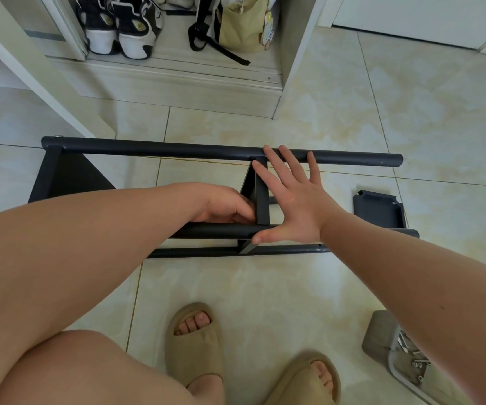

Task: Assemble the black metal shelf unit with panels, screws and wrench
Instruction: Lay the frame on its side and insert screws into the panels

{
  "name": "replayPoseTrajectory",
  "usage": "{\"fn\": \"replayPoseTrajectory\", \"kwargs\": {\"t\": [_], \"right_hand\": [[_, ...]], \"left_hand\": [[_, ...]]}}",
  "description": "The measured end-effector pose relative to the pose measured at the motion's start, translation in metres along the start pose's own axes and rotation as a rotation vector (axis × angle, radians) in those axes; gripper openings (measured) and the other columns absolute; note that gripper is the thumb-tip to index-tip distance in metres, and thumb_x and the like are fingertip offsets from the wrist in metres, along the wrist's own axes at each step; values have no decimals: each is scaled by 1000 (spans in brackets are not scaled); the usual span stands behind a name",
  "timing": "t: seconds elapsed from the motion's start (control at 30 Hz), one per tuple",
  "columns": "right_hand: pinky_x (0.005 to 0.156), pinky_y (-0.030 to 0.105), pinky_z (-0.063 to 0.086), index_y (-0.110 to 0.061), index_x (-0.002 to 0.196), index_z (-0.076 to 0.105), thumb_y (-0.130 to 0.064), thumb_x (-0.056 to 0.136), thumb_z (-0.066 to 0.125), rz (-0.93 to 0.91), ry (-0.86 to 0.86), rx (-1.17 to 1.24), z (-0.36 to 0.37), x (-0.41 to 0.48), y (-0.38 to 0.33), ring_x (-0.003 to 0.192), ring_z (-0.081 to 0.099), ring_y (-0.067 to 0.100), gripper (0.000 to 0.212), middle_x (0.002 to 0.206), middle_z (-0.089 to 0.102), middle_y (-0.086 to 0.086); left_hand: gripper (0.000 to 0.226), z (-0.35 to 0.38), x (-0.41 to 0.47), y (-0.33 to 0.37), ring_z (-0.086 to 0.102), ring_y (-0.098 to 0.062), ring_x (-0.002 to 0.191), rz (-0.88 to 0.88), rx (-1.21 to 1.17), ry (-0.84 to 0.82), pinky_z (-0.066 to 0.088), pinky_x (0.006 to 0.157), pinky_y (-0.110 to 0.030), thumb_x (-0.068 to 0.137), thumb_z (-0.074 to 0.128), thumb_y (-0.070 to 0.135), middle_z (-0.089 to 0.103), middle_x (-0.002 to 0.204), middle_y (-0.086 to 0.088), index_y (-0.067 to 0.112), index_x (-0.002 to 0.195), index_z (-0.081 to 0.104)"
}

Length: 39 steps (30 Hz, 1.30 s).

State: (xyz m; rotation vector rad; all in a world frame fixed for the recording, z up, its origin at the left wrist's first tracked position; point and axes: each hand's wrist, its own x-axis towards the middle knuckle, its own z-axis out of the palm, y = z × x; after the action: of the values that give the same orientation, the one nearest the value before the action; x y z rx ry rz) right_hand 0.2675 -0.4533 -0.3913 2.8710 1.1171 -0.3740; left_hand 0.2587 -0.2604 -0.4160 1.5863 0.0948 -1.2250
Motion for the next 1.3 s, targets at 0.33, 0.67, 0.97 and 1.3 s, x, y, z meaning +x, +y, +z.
{"fn": "replayPoseTrajectory", "kwargs": {"t": [0.33,0.67,0.97,1.3], "right_hand": [[118,64,-15,-27,161,-10,-104,55,26,5,-9,0,-2,0,-1,153,-22,28,136,167,-23,2],[119,64,-14,-28,160,-11,-104,55,27,6,-13,2,-2,0,-1,153,-23,27,135,167,-24,1],[119,65,-13,-27,161,-11,-103,56,28,6,-15,1,-2,0,-1,153,-23,28,135,167,-23,2],[119,64,-13,-27,161,-9,-103,56,29,5,-6,3,-1,0,0,154,-22,28,135,167,-23,2]], "left_hand": [[12,0,3,-2,64,-18,77,-54,28,14,50,80,-33,94,61,19,72,81,-2,13,95,72],[17,-1,-2,0,65,-21,95,-3,-31,-4,49,97,-34,95,55,5,72,96,-7,9,104,69],[12,1,1,1,62,-12,68,-62,36,11,49,73,-29,96,58,17,67,69,2,13,92,68],[22,-1,-2,-2,66,-16,84,2,-79,-44,48,89,-31,96,48,2,72,86,-2,12,100,68]]}}
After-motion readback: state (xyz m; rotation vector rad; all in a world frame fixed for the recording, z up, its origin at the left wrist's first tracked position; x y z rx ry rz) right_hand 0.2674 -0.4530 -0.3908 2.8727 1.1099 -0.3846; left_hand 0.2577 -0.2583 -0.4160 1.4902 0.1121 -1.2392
